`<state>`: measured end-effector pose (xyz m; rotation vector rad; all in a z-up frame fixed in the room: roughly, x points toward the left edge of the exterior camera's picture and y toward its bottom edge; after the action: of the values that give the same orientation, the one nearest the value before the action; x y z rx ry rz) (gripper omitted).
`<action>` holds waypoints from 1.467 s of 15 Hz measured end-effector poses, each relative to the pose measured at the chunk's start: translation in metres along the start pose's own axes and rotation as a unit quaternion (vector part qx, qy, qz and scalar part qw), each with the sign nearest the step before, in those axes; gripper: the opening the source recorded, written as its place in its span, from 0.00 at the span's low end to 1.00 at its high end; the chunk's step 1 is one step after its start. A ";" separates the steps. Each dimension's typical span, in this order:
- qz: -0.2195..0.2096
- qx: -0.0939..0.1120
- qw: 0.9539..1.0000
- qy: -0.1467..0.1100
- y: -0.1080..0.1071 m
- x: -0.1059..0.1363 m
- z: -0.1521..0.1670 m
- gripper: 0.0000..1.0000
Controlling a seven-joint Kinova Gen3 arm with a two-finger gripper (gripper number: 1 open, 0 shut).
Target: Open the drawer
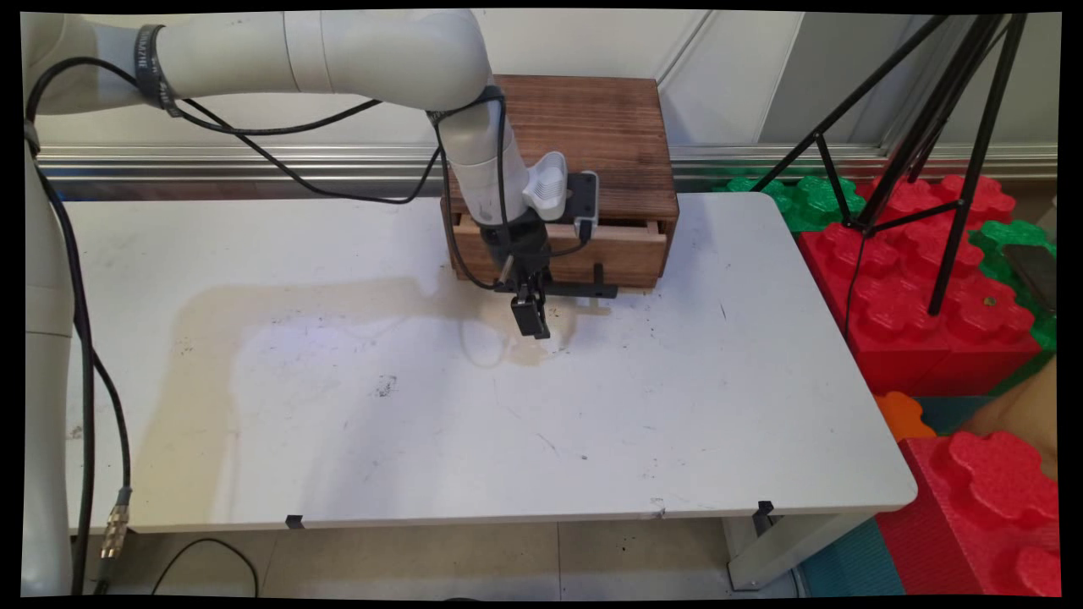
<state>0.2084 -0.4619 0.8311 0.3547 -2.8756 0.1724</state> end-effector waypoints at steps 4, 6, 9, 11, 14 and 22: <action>0.000 -0.008 1.000 0.001 0.013 0.000 0.000 1.00; 0.000 -0.012 1.000 0.001 0.018 0.000 0.000 1.00; 0.001 -0.016 1.000 0.002 0.025 0.000 0.000 1.00; 0.002 -0.019 1.000 0.002 0.029 0.000 0.000 1.00; 0.004 -0.026 1.000 0.003 0.038 -0.001 0.000 1.00; 0.010 -0.035 0.999 0.008 0.057 0.001 -0.001 1.00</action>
<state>0.1933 -0.4065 0.8274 0.3090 -2.8625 0.0771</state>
